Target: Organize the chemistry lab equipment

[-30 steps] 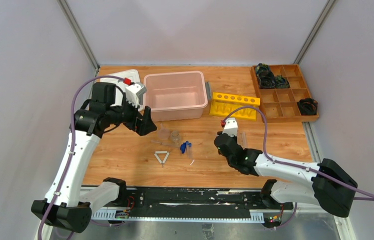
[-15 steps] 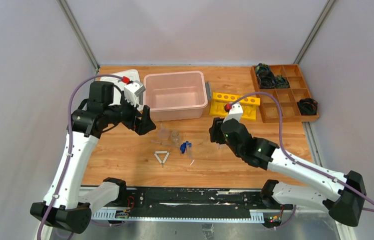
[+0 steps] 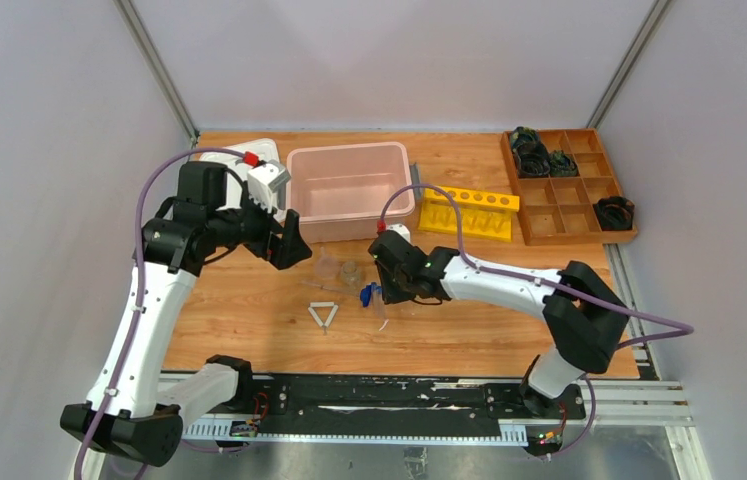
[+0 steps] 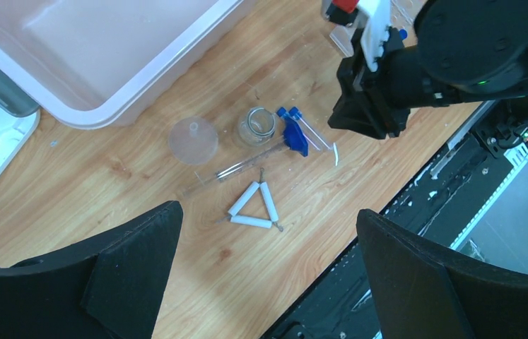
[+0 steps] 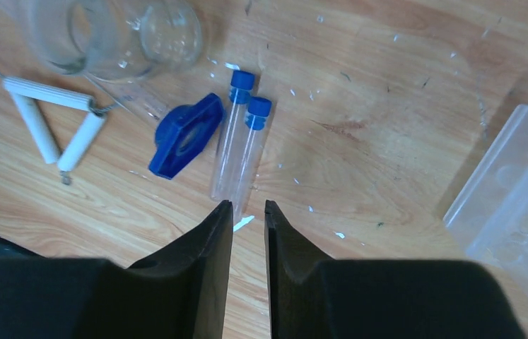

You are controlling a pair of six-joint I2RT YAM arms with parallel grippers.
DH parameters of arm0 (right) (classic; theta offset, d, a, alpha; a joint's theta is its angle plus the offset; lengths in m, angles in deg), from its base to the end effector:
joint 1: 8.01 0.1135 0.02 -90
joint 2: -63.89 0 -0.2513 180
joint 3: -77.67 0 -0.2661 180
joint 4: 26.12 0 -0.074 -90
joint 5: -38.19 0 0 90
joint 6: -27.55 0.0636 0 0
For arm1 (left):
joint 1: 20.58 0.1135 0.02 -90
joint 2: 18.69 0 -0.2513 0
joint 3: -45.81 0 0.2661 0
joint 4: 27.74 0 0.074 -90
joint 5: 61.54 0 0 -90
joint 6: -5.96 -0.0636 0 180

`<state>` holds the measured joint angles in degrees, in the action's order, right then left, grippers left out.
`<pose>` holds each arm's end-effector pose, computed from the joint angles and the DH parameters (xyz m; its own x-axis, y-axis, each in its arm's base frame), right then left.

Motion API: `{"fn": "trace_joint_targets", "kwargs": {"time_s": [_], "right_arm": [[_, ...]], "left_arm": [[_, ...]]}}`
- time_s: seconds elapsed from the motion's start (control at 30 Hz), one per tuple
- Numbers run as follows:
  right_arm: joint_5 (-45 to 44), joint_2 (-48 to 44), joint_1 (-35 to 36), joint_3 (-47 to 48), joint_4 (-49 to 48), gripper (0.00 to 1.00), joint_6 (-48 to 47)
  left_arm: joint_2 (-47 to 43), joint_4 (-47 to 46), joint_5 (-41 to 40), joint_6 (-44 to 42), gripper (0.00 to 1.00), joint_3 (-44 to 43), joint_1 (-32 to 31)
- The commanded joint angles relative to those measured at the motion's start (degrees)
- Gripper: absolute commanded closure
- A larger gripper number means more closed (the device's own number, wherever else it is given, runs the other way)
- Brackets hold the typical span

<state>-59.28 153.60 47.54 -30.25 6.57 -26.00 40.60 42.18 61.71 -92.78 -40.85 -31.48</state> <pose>0.2104 0.2921 0.1787 -0.8081 -0.1366 -0.5730 -0.3612 0.8833 0.2989 0.2111 -0.0762 0.3659 -0.5720 0.2396 -0.7845 0.6492 0.7167 -0.2545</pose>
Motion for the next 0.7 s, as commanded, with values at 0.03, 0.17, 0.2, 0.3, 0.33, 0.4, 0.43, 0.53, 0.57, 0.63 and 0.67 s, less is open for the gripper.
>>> {"fn": "trace_joint_targets", "kwargs": {"time_s": [0.03, 0.17, 0.2, 0.3, 0.33, 0.4, 0.43, 0.53, 0.57, 0.63, 0.67], "right_arm": [[1.6, 3.7, 0.4, 3.0, 1.2, 0.73, 0.6], [2.1, 7.4, 0.4, 3.7, 0.6, 0.67, 0.1], [2.3, 8.0, 0.4, 3.9, 0.5, 0.67, 0.0], [1.9, 9.7, 0.4, 4.3, 0.2, 0.66, 0.1], [1.5, 10.2, 0.4, 4.5, 0.1, 0.66, 0.2], [0.7, 11.4, 0.4, 5.0, 0.2, 0.68, 0.1], [0.0, 11.8, 0.4, 5.2, 0.2, 0.68, 0.0], [-2.0, 13.3, 0.2, 4.8, 0.0, 0.7, -0.4], [-2.0, 13.6, -0.2, 4.3, -0.3, 0.7, -0.3], [-2.0, 14.2, -0.9, 3.5, -0.7, 0.71, -0.1], [-2.2, 14.4, -1.1, 3.3, -0.7, 0.72, 0.1]], "left_arm": [[-0.9, 0.0, 0.9, -0.2, 0.0, -1.6, 0.1], [-1.1, 0.0, 1.9, -0.4, 0.0, -1.4, 0.1], [-1.2, 0.0, 2.2, -0.5, 0.0, -1.2, 0.1], [-1.7, 0.0, 2.2, -0.9, 0.0, -1.0, 0.1], [-1.7, 0.0, 2.0, -1.1, 0.0, -0.9, 0.1], [-2.0, 0.0, 1.3, -1.2, 0.0, -0.9, 0.1], [-2.1, 0.1, 1.2, -1.3, 0.0, -1.0, 0.1], [-2.5, 0.4, 1.2, -1.6, 0.0, -1.0, 0.1], [-2.6, 0.4, 1.3, -1.7, 0.0, -1.0, 0.1], [-3.0, 0.4, 1.9, -1.8, 0.0, -0.8, 0.1], [-3.0, 0.4, 2.1, -1.9, 0.0, -0.7, 0.1]]}}
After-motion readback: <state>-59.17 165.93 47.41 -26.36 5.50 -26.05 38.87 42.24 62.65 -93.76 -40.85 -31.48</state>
